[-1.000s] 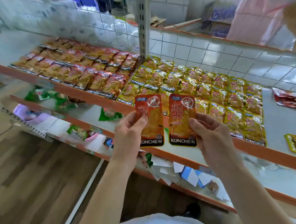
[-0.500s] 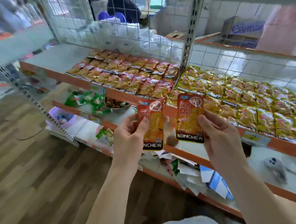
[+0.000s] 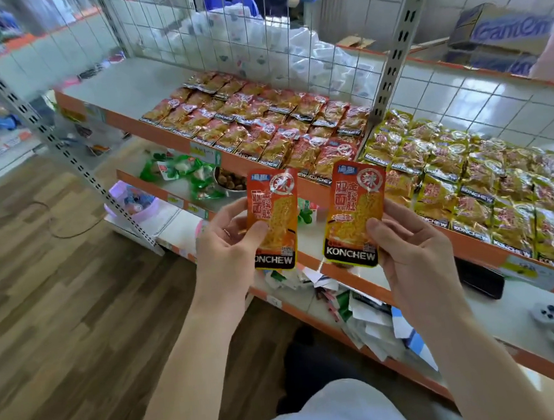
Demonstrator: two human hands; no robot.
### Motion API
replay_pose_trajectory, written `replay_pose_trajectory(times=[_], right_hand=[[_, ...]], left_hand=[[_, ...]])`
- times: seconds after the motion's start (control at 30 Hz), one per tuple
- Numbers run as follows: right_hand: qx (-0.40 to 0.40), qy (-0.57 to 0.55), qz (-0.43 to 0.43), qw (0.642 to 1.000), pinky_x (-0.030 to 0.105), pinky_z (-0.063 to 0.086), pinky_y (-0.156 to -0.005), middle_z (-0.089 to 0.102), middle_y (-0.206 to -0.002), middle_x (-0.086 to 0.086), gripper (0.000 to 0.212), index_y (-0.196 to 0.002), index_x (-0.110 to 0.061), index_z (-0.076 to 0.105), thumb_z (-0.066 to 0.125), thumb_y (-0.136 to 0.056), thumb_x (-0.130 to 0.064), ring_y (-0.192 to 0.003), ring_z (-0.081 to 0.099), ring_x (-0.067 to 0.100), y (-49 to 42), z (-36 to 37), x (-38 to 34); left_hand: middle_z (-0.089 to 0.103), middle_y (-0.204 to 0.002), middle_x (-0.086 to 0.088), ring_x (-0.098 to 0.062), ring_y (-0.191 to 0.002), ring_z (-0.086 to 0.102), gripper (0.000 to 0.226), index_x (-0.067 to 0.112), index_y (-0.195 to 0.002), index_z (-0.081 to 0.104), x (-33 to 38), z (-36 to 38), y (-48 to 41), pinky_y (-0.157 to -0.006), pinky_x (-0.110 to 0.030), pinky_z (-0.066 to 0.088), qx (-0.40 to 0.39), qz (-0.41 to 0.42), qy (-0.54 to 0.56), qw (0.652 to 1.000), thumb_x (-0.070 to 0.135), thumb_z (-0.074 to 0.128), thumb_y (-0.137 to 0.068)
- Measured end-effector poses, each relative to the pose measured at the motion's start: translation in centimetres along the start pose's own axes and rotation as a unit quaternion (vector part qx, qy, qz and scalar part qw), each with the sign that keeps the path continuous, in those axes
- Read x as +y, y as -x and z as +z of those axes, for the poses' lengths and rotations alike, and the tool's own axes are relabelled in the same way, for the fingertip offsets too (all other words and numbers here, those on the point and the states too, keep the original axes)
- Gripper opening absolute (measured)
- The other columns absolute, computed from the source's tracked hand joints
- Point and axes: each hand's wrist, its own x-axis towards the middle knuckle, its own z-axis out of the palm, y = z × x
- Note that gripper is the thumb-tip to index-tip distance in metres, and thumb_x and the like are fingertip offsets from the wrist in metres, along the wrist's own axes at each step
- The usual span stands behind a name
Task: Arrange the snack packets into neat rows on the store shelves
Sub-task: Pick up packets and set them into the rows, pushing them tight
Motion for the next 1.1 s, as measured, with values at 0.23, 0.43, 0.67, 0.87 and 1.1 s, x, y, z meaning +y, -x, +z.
replay_pose_trajectory(times=[0.23,0.43,0.67,0.87,1.1], right_hand=[[-0.001,0.009,0.014,1.000,0.020,0.057,-0.069,0.077,-0.095,0.001,0.033,-0.113,-0.023,0.066,0.066,-0.084,-0.006,-0.089,0.074,0.015,-5.5,2.3,0.5],[-0.025,0.052,0.028,0.998,0.016,0.054,-0.072,0.072,-0.077,-0.011,0.035,-0.107,-0.024,0.068,0.071,-0.072,-0.017,-0.082,0.069,0.008,-11.4,3.9,0.6],[-0.034,0.071,0.044,0.996,0.053,0.051,-0.100,0.075,-0.104,0.005,0.032,-0.111,-0.019,0.069,0.078,-0.081,-0.015,-0.106,0.070,0.031,-17.3,6.6,-0.3],[-0.057,0.121,0.027,0.991,0.045,0.051,-0.101,0.074,-0.103,-0.002,0.023,-0.108,-0.028,0.068,0.074,-0.088,-0.017,-0.104,0.069,0.021,-20.2,8.8,0.9],[-0.023,0.187,0.002,0.982,0.018,0.051,-0.070,0.072,-0.093,-0.003,0.027,-0.113,-0.029,0.066,0.072,-0.090,-0.016,-0.080,0.068,0.004,-22.4,10.9,2.7]], left_hand=[[0.076,-0.096,0.002,-0.018,-0.093,0.074,0.022,0.023,-0.110,0.067,1.3,0.4,-6.2,-0.073,-0.028,0.060,0.017,0.005,-0.053,0.998,0.009,0.068,-0.093],[0.076,-0.100,0.001,-0.021,-0.097,0.073,0.022,0.024,-0.112,0.066,1.9,1.1,-11.5,-0.088,-0.044,0.060,0.040,-0.002,-0.050,0.998,0.013,0.070,-0.092],[0.076,-0.096,0.000,-0.023,-0.095,0.073,0.024,0.026,-0.109,0.067,2.9,0.9,-16.2,-0.088,-0.043,0.059,0.086,0.012,-0.040,0.995,0.007,0.068,-0.093],[0.076,-0.094,0.003,-0.018,-0.091,0.073,0.023,0.025,-0.111,0.067,2.5,-0.7,-18.7,-0.079,-0.035,0.059,0.119,0.026,-0.057,0.991,0.009,0.067,-0.094],[0.075,-0.094,0.004,-0.016,-0.091,0.073,0.027,0.030,-0.112,0.064,2.3,-1.9,-23.7,-0.075,-0.030,0.060,0.102,0.032,-0.072,0.992,0.010,0.067,-0.094]])
